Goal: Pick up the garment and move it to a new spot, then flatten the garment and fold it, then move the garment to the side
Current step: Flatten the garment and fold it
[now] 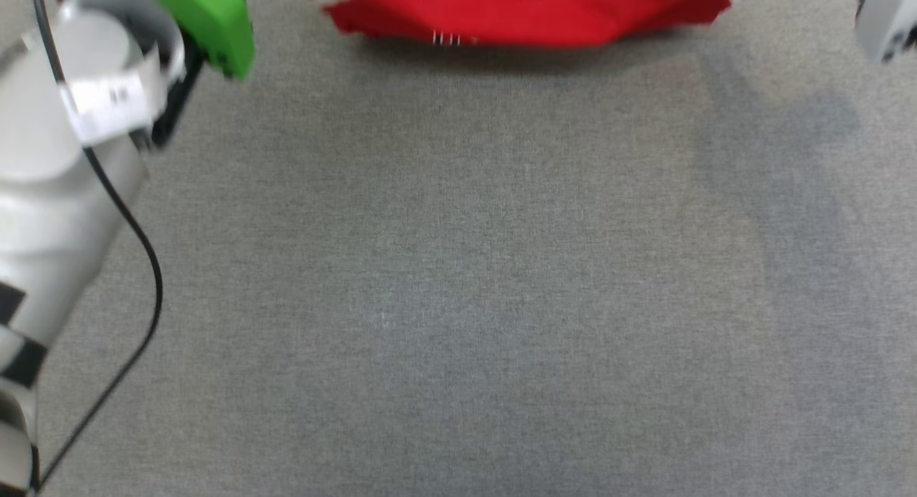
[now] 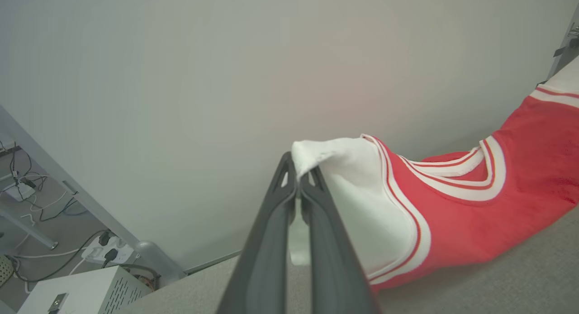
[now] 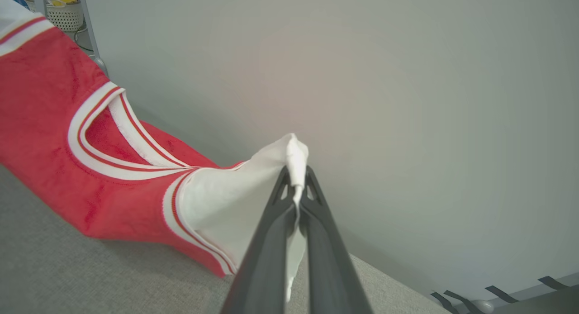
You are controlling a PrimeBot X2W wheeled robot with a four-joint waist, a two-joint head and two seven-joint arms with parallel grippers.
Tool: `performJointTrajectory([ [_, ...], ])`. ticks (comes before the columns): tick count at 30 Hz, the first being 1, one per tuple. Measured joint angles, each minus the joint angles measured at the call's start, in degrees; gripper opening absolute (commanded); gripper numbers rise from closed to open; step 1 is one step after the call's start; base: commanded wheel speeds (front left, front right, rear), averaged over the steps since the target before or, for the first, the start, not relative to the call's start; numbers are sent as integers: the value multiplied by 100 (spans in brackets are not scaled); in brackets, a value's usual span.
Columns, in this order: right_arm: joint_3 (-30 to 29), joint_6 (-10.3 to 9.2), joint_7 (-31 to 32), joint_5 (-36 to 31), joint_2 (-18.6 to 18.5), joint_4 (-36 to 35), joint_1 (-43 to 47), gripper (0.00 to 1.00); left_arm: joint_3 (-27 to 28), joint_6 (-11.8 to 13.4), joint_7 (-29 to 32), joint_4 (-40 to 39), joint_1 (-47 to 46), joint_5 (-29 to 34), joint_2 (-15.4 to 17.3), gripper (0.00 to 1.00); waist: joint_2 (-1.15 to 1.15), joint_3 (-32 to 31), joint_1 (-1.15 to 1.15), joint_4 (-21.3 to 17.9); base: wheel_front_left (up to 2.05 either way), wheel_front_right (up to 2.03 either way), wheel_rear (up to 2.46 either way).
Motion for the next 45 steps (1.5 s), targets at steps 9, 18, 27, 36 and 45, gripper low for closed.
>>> performJointTrajectory([
  [9, 326, 0, -180, 358, -412, -803, 1762, 0, 360, 213, -122, -660, 2377, -510, 339, 0, 0, -618, 0, 12, 0, 0, 0],
  [18, 55, 0, -279, 684, -626, -1050, 3868, 0, 906, 489, -126, -1418, 4663, -535, 557, 0, 0, -1271, 0, 20, 0, 0, 0],
  [27, -891, 1, -324, 714, -630, -1022, 5492, 0, 1444, 759, -127, -1621, 6177, -524, 604, 0, 0, -1784, 0, -2, 0, 0, 0],
  [36, -2039, 7, -330, 338, -546, -1390, 7132, 0, 1981, 957, -126, -1883, 7398, -455, 492, 0, 0, -2062, 0, -51, 0, 0, 0],
  [45, -2764, 7, 42, 114, -421, -1805, 8010, 44, 2252, 975, -127, -2106, 7801, -229, 401, 0, 0, -2099, 0, -1, 0, 0, 0],
])
